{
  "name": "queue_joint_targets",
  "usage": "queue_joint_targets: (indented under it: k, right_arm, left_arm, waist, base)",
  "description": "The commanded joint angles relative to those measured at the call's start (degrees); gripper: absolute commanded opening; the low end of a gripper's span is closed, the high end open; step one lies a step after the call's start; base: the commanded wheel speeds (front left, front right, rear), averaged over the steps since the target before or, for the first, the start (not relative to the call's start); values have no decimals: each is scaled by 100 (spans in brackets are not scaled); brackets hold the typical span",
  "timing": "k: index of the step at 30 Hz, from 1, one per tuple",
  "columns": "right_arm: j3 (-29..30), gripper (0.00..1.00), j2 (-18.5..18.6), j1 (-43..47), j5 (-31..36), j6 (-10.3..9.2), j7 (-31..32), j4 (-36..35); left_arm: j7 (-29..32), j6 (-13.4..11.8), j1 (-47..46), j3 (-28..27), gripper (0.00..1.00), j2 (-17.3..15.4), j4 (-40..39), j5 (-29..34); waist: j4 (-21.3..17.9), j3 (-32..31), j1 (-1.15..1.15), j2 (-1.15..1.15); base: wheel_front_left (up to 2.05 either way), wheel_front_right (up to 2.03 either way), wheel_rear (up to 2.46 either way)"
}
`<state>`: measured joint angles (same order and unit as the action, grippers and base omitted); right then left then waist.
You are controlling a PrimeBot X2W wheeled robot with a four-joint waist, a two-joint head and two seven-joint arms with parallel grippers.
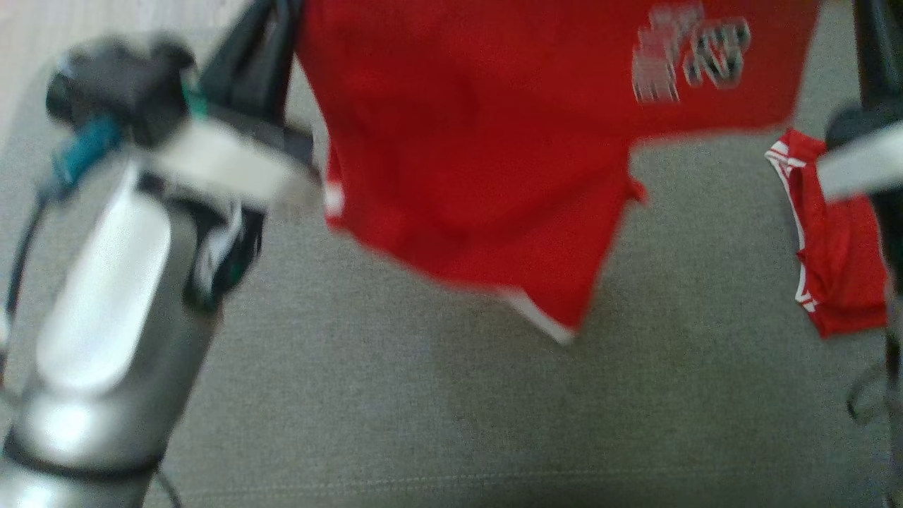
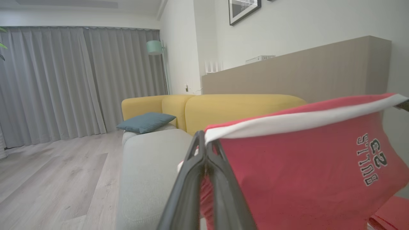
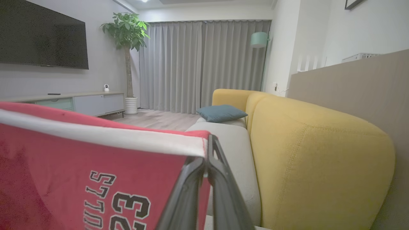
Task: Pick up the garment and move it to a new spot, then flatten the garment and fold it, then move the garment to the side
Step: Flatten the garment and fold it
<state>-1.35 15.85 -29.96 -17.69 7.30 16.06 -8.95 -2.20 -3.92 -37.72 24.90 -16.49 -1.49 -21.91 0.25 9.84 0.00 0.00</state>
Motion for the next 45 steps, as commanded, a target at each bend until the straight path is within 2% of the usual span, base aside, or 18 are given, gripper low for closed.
queue_joint_targets:
  k: [1, 2, 3, 8, 13, 20, 26, 29, 33, 39, 45]
  right_arm:
    - [-76, 0, -4, -556, -63, 19, -98, 165]
    - [-124, 0, -36, -853, -86, 19, -187, 457]
    - [-124, 0, -36, -853, -86, 19, -187, 457]
    - [-374, 0, -304, -2311, -181, 19, -790, 2017]
    - [-741, 0, -619, -3224, -192, 19, -1565, 3606]
    - [-1351, 0, -944, -3073, -369, 19, -2068, 5726]
    - [-1670, 0, -1090, -2587, -721, 19, -2384, 6773]
    - [-1809, 0, -1101, -2346, -908, 19, -2554, 6956]
    - [-2023, 0, -988, -1862, -1148, 19, -2816, 6799]
    - [-2203, 0, -575, -662, -1364, 19, -3048, 5781]
    - [-1679, 0, -196, 885, -1329, 19, -2879, 4437]
  left_arm:
    - [-175, 43, -633, -400, 0, -79, 252, -46]
    - [-293, 93, -869, -446, 0, -1, 612, -97]
    - [-293, 93, -869, -446, 0, -1, 612, -97]
    - [-991, 372, -2093, -626, 0, 319, 2481, -206]
    - [-1247, 608, -2822, -707, 0, 535, 4055, -167]
    - [-1275, 871, -2491, -636, 0, 975, 6029, -326]
    - [-1277, 1017, -2014, -574, 0, 1283, 7007, -612]
    - [-1278, 1047, -1844, -531, 0, 1333, 7052, -684]
    - [-1278, 1071, -1385, -501, 0, 1352, 6692, -686]
    - [-1279, 1085, -103, -521, 0, 1352, 5383, -399]
    - [-1279, 1000, 1448, -742, 0, 1159, 3689, -124]
  waist:
    - [-31, 107, 0, 0]
    - [-40, 146, 0, 0]
    - [-40, 146, 0, 0]
    - [-58, 311, 0, 0]
    - [-136, 444, 0, 0]
    - [-150, 681, 0, 0]
    - [-96, 848, 0, 0]
    - [-94, 866, 0, 0]
    - [-109, 742, 0, 0]
    - [-157, 392, 0, 0]
    - [-157, 61, 0, 0]
  base:
    - [0, 0, 0]
    - [0, 0, 0]
    - [0, 0, 0]
    - [0, 0, 0]
    - [0, 0, 0]
    - [0, 0, 0]
    - [0, 0, 0]
    - [0, 0, 0]
    - [0, 0, 0]
    - [0, 0, 0]
    - [0, 0, 0]
